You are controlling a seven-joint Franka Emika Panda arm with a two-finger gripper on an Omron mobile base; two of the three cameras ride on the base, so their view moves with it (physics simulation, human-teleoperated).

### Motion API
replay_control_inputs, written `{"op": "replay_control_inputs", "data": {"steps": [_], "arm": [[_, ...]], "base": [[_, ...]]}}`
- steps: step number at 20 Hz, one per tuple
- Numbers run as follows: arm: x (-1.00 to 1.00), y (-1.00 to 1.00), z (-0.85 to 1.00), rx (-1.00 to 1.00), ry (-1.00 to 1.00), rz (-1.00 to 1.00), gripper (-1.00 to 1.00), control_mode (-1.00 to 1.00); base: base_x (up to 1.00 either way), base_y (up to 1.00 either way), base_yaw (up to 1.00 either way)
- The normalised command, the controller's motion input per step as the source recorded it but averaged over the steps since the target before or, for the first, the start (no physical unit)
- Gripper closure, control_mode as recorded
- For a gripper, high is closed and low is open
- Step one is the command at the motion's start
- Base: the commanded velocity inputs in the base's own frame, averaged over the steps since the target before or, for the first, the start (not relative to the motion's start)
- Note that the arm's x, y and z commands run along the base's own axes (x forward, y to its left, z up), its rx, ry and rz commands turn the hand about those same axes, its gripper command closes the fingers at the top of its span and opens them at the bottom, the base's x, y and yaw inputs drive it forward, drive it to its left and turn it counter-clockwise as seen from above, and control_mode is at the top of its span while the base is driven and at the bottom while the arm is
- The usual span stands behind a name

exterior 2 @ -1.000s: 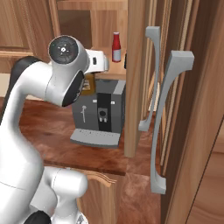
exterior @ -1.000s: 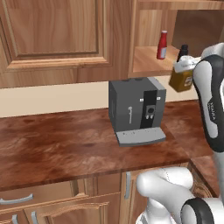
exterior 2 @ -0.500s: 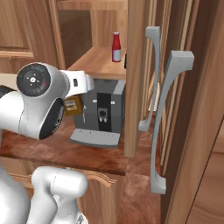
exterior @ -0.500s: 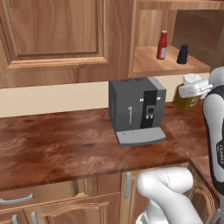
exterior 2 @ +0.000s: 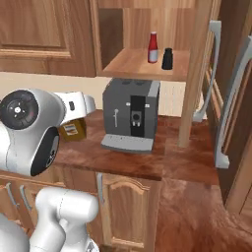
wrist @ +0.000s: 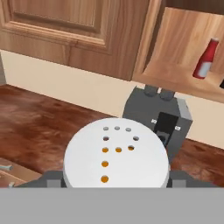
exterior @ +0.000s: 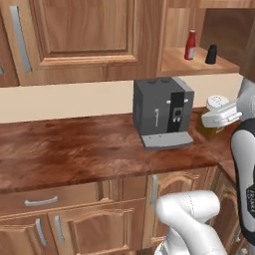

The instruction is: Collect the turmeric, ketchup, and shaker from the cabinet and place them next to the stove.

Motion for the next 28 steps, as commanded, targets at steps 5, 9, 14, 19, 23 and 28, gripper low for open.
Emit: {"op": "replay_control_inputs", "data": {"steps": [5, 9, 14, 19, 23, 28], "arm": [[0.0, 0.0, 0.0, 0.0, 0.0, 0.0, 1.0, 1.0], [0.0, 0.0, 0.0, 0.0, 0.0, 0.0, 1.0, 1.0], [0.0, 0.0, 0.0, 0.0, 0.0, 0.0, 1.0, 1.0], [0.0, 0.0, 0.0, 0.0, 0.0, 0.0, 1.0, 1.0], [0.0, 0.0, 0.0, 0.0, 0.0, 0.0, 1.0, 1.0], [0.0, 0.0, 0.0, 0.0, 0.0, 0.0, 1.0, 1.0]], "base": [[-0.57, 0.75, 0.0], [-0.5, 0.85, 0.0], [-0.46, 0.74, -0.03], [-0.52, 0.48, -0.18], [-0.61, 0.2, -0.32], [-0.62, 0.05, -0.41]]}}
